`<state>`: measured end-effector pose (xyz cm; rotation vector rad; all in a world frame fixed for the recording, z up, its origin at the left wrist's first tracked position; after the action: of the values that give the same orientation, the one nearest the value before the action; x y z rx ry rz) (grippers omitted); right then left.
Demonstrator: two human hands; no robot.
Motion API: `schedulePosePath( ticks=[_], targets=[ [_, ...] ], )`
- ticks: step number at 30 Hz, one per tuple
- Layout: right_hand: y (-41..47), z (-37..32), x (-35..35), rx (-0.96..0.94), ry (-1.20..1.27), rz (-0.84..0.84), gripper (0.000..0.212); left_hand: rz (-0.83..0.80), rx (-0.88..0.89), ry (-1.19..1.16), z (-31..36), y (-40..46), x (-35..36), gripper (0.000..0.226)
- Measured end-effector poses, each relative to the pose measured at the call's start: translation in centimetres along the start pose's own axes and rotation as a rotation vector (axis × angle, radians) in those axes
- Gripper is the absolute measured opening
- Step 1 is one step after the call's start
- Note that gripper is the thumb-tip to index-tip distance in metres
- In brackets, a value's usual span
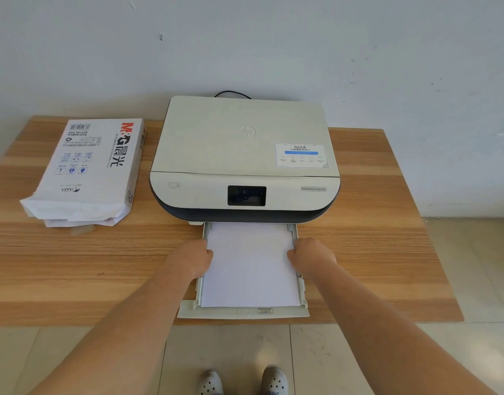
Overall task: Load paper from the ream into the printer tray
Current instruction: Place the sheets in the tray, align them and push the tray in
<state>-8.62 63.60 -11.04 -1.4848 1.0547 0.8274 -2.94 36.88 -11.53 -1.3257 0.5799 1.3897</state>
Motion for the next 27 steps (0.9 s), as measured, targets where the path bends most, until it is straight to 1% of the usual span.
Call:
schedulePosePath(
  ticks=[15,22,27],
  targets=[
    [-0.11,-0.03,0.19,0.015,-0.020,0.012,0.028,-0.016,0.011,-0.028,-0.25,0.23,0.40,0.019],
    [-0.12,-0.28,0.05,0.015,-0.061,0.007,0.030,-0.042,-0.016,-0.030,-0.22,0.49,0.57,0.024],
    [-0.14,-0.66,-0.27,-0.011,-0.125,0.014,0.032,-0.028,-0.024,-0.018,-0.28,0.61,0.80,0.025]
  ],
)
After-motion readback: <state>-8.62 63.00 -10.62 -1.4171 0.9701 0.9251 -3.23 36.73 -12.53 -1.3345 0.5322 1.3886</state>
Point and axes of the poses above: each hand's wrist, its own y-axis towards the middle knuckle, its own x-axis out of the palm, z = x × y, the point moved 5 cm from there along y, towards the middle knuckle, and after that the axes turned 15 degrees about z, right-handed, at the moved point
